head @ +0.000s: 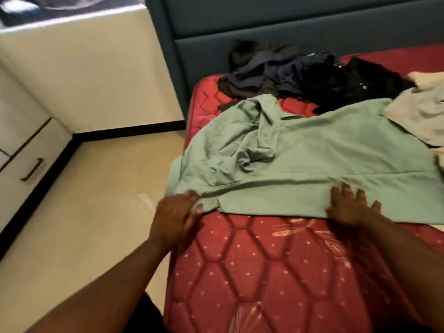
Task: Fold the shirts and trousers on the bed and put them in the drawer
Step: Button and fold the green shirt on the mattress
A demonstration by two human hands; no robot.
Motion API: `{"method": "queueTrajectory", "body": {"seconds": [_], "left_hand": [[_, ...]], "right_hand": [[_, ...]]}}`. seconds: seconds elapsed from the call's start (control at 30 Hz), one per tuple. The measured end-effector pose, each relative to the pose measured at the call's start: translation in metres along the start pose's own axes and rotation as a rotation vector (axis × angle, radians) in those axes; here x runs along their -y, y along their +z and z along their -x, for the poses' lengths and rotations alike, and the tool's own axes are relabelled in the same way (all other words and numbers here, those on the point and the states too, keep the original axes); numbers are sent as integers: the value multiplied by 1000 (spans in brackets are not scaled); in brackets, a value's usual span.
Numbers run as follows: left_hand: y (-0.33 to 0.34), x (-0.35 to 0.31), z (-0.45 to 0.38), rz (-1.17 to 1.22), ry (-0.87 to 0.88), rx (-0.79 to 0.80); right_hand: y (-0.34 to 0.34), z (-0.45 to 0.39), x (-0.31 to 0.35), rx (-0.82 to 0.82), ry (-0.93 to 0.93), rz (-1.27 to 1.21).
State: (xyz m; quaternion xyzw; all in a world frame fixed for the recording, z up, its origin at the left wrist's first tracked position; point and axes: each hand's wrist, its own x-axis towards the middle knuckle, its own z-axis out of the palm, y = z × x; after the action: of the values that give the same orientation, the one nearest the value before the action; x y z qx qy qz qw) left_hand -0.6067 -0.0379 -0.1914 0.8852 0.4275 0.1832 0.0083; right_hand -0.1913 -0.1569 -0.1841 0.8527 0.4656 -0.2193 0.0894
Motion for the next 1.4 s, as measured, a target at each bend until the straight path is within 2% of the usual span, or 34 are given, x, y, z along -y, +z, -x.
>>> {"method": "queueTrajectory", "body": {"seconds": [0.03,0.07,0.1,0.13,0.2,0.23,0.3,0.37,0.47,0.53,0.6,0.7,0.73,0.83,0.93,1.03,1.1,1.13,1.17,1.2,1.23,1.27,1.3,1.33,1.37,1.4], "left_hand": [[2,5,7,26,-215,-168],[3,3,10,134,-463,-272],[5,1,13,356,-676,-318],[6,1,15,645,-813,-324],[2,0,17,1104,-908,-286],[0,2,18,1227,-904,-237],[-4,2,20,1314,-839,-137],[-2,8,20,1231,-797,-139],[-6,26,4,1086,-822,-280],[-10,41,-6,981,-780,-294],[-10,48,-7,906,-762,-184],[-8,48,-3,1047,-856,66],[-8,48,-4,1018,-787,78],[-16,58,-16,758,-437,-64],[-23,65,-34,602,-323,-86],[-15,69,-36,549,-440,-5],[-13,64,-29,571,-622,39],[-14,57,-25,513,-715,15],[-14,45,-23,352,-745,-43],[-15,28,-21,140,-658,-138],[-15,8,-22,-20,-470,-230],[-11,-13,-24,-57,-222,-274],[-2,-31,-27,-33,19,-230],[9,-47,-30,0,172,-135],[20,-56,-33,35,196,-10],[30,-61,-37,85,128,115]], "right_hand": [[-1,5,23,-36,-62,-29],[-1,11,46,-75,-147,-60],[2,18,70,-107,-241,-88],[8,25,94,-118,-326,-97],[24,36,132,-99,-443,-72],[32,39,145,-73,-467,-65],[46,42,153,-38,-469,-45],[54,40,153,-42,-458,11],[56,37,149,-17,-456,44],[56,37,149,-7,-466,68],[55,38,149,-6,-468,78],[55,37,150,-6,-465,85],[54,38,149,-3,-464,87],[50,38,148,21,-498,106],[43,41,144,31,-551,127],[45,46,138,6,-579,130],[45,48,137,-17,-574,102],[46,47,138,-34,-558,83],[48,46,138,-49,-536,69],[50,46,138,-57,-515,69],[52,46,141,-61,-507,88],[52,46,143,-69,-506,117],[51,45,147,-88,-511,150],[49,43,151,-121,-530,180],[46,42,155,-150,-558,200],[43,38,155,-159,-580,185]]}}
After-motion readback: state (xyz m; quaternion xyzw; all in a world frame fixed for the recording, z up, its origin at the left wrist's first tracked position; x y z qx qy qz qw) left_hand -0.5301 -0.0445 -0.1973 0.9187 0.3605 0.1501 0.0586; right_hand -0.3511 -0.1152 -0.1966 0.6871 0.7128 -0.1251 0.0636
